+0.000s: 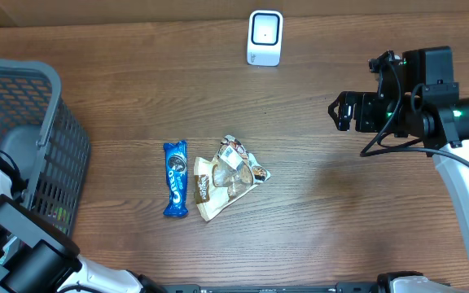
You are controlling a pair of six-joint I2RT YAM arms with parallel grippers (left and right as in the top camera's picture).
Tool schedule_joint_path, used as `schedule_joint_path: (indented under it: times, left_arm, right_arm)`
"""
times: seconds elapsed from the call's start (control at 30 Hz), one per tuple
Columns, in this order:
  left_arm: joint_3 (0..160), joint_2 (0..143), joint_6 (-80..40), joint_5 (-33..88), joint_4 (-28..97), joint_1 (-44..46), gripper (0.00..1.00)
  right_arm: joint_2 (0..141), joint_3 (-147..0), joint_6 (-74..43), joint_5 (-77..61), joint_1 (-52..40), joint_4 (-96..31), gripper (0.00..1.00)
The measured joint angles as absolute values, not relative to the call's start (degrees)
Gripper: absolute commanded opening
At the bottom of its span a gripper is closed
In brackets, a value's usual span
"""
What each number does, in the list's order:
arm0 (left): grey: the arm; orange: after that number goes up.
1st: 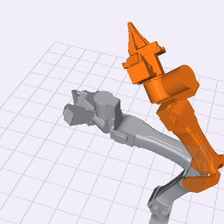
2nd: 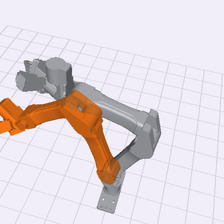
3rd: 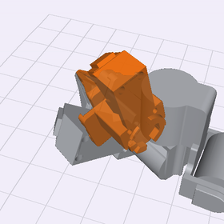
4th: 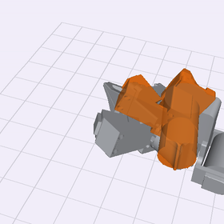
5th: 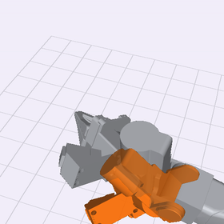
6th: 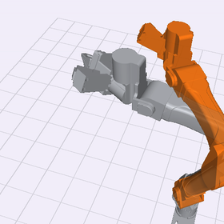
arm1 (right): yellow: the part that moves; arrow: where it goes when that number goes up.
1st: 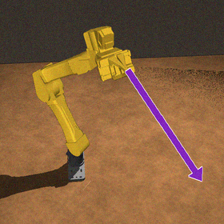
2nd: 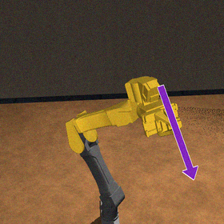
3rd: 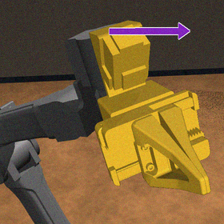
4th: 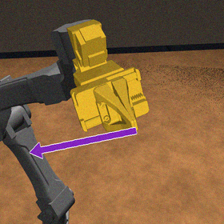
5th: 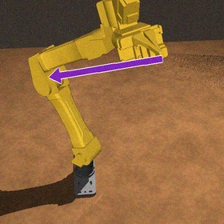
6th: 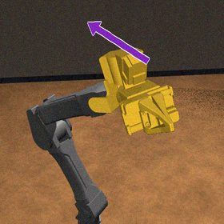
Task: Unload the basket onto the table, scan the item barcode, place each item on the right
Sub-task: 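Return the left gripper to the basket above the Haribo bag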
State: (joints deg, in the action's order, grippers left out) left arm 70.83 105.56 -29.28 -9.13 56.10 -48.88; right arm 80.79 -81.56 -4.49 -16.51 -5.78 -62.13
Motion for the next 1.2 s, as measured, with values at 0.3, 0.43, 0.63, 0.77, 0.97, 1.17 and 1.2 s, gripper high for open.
schedule_joint_path:
  times: [0.3,0.43,0.63,0.77,0.97,1.17,1.2]
  left_arm:
    - [72.4,106.2,-28.3,-9.6,58.0,-49.2,0.04]
    - [77.4,108.0,-28.3,-4.4,62.9,-49.2,0.04]
    - [93.9,109.8,-26.9,3.0,75.3,-49.2,0.04]
    - [110.3,109.4,-24.8,5.1,83.0,-48.8,0.04]
    - [127.4,104.8,-22.7,6.4,88.8,-47.2,0.04]
    - [131.6,97.3,-22.3,6.2,89.7,-46.5,0.53]
    - [131.6,96.8,-22.5,5.7,90.0,-46.5,0.69]
  right_arm:
    - [80.8,-81.6,-4.5,-16.5,-5.8,-61.4,1.0]
    - [80.8,-81.6,-4.5,-16.4,-5.8,-61.0,1.0]
    - [80.8,-81.6,-4.5,-16.3,-5.8,-60.9,1.0]
    - [80.8,-81.6,-4.5,-16.3,-5.8,-60.9,1.0]
    - [80.8,-81.6,-4.5,-16.3,-5.8,-60.9,1.0]
    - [80.8,-81.6,-4.5,-16.3,-5.8,-60.9,1.0]
    - [80.8,-81.6,-4.5,-16.3,-5.8,-60.9,1.0]
